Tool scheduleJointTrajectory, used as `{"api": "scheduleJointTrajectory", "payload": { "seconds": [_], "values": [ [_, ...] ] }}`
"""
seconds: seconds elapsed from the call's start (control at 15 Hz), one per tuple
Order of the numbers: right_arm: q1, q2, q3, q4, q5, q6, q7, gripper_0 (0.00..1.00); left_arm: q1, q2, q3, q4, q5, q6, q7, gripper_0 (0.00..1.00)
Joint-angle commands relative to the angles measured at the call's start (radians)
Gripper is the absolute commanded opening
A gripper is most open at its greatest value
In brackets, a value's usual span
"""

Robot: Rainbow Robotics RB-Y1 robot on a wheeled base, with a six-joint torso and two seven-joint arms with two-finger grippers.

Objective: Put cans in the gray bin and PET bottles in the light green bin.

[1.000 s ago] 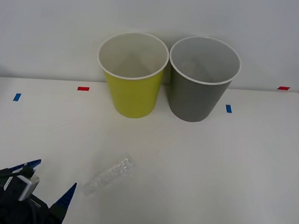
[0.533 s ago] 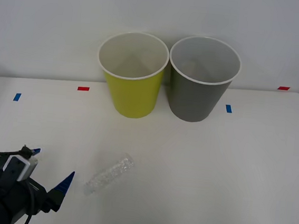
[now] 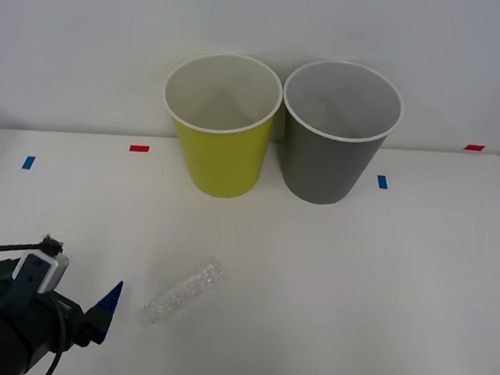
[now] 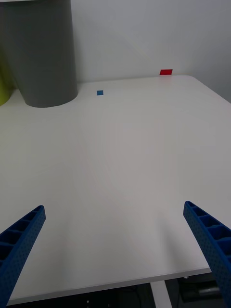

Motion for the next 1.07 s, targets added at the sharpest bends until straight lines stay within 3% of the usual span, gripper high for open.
{"api": "scheduleJointTrajectory", "payload": {
  "seconds": [0.07, 0.13, 0.27, 0.53, 0.87, 1.07],
  "values": [
    [0.0, 0.0, 0.0, 0.0, 0.0, 0.0, 0.0, 1.0, -0.032, 0.031, 0.06, 0.0, 0.111, 0.013, -0.008, 1.0],
    [0.0, 0.0, 0.0, 0.0, 0.0, 0.0, 0.0, 1.0, -0.055, 0.072, 0.064, 0.0, 0.183, 0.016, -0.02, 1.0],
    [0.0, 0.0, 0.0, 0.0, 0.0, 0.0, 0.0, 1.0, -0.13, 0.112, 0.064, -0.011, 0.311, 0.144, -0.105, 1.0],
    [0.0, 0.0, 0.0, 0.0, 0.0, 0.0, 0.0, 1.0, -0.259, 0.123, 0.107, -0.02, 0.558, 0.343, -0.287, 1.0],
    [0.0, 0.0, 0.0, 0.0, 0.0, 0.0, 0.0, 1.0, -0.417, 0.054, 0.178, -0.072, 0.837, 0.705, -0.427, 1.0],
    [0.0, 0.0, 0.0, 0.0, 0.0, 0.0, 0.0, 1.0, -0.526, -0.003, 0.172, -0.072, 0.916, 0.869, -0.447, 1.0]
  ]
}}
